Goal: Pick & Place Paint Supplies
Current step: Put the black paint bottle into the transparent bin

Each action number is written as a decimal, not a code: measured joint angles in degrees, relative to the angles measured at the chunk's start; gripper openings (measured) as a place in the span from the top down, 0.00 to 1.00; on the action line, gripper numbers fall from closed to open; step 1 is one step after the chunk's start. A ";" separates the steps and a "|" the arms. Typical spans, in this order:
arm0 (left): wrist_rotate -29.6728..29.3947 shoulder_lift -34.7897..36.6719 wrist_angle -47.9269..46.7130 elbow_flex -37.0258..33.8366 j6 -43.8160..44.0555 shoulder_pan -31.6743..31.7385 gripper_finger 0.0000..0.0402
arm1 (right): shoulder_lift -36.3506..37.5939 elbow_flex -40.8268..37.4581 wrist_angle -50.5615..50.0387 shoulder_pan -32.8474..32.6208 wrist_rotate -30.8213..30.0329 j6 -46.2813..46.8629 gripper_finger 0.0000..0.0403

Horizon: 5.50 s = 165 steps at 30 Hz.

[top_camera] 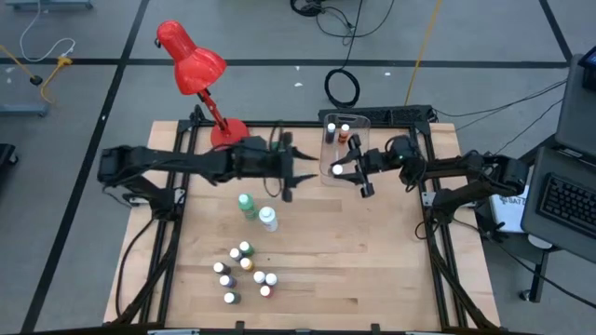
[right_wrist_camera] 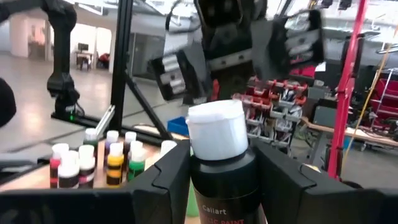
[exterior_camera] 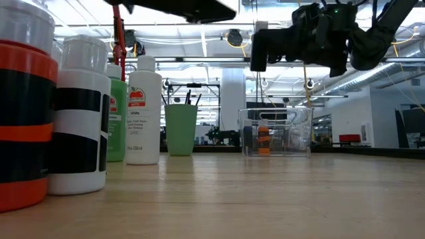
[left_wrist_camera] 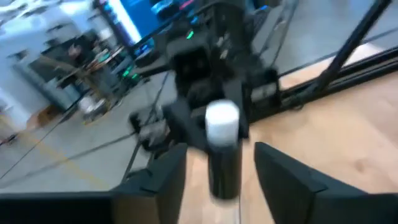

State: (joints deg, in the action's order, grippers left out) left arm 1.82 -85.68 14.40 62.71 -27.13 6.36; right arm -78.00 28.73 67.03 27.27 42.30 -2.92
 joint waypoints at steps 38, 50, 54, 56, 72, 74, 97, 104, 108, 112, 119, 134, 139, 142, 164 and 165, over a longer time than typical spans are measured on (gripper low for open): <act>24.91 -11.13 -5.07 7.18 -13.78 2.40 0.40 | -1.36 0.91 -7.14 -7.93 -3.42 -15.69 0.66; 22.60 -12.46 -2.76 7.18 -13.34 2.16 0.40 | -3.47 0.90 -5.19 -9.14 -9.94 -15.99 0.66; 22.20 -14.85 -0.51 7.18 -13.53 2.75 0.40 | -5.73 2.73 -4.77 -9.35 -12.22 -15.77 0.66; 22.10 -15.41 -0.69 7.18 -14.25 3.23 0.41 | -6.51 3.26 -5.33 -9.36 -12.98 -15.78 0.66; 28.83 -14.61 -3.18 7.24 -8.61 7.09 0.41 | -5.73 3.34 -6.58 -9.13 -13.64 -16.09 0.66; 29.53 -13.89 -4.36 7.24 -8.51 7.52 0.41 | -5.26 3.34 -7.34 -8.88 -13.71 -16.82 0.66; 27.86 14.87 -35.85 -7.48 -2.47 1.67 0.41 | 8.47 -0.67 -27.21 14.67 -11.22 -13.34 0.66; 24.10 22.12 -26.22 -18.07 0.34 -1.53 0.40 | 2.65 -6.63 -9.38 23.99 6.30 -10.99 0.66; 21.45 23.93 -24.55 -19.16 6.00 -2.56 0.40 | -3.46 -5.12 -7.23 24.56 7.10 -5.95 0.66; 20.35 23.91 -22.42 -19.12 8.44 -3.82 0.40 | -10.43 -1.61 -7.19 22.51 1.65 -4.76 0.66; 17.59 23.88 -21.19 -19.12 6.66 -6.29 0.40 | -21.65 4.79 -3.57 20.58 1.45 -4.60 0.66; 17.01 23.88 -22.07 -19.12 8.03 -6.92 0.40 | -24.90 8.26 -3.72 20.01 4.30 4.25 0.55; 17.01 23.88 -22.06 -19.12 9.77 -6.94 0.40 | -24.87 8.26 -3.78 18.81 3.32 3.24 0.48; 17.01 23.88 -21.81 -19.12 9.67 -7.03 0.40 | -24.88 8.26 -3.74 18.35 0.90 3.08 0.46; 14.51 23.86 -23.91 -19.01 13.93 -8.88 0.40 | 12.18 -11.58 -28.18 -14.64 -11.41 -8.03 0.94; 14.38 23.88 -24.45 -19.01 14.10 -9.36 0.40 | 13.19 -13.64 -26.76 -17.37 -14.77 -8.29 0.97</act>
State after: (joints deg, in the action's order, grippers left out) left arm 16.21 -61.80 -10.05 43.70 -13.03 -3.00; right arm -64.80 15.09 40.27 9.90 27.54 -11.20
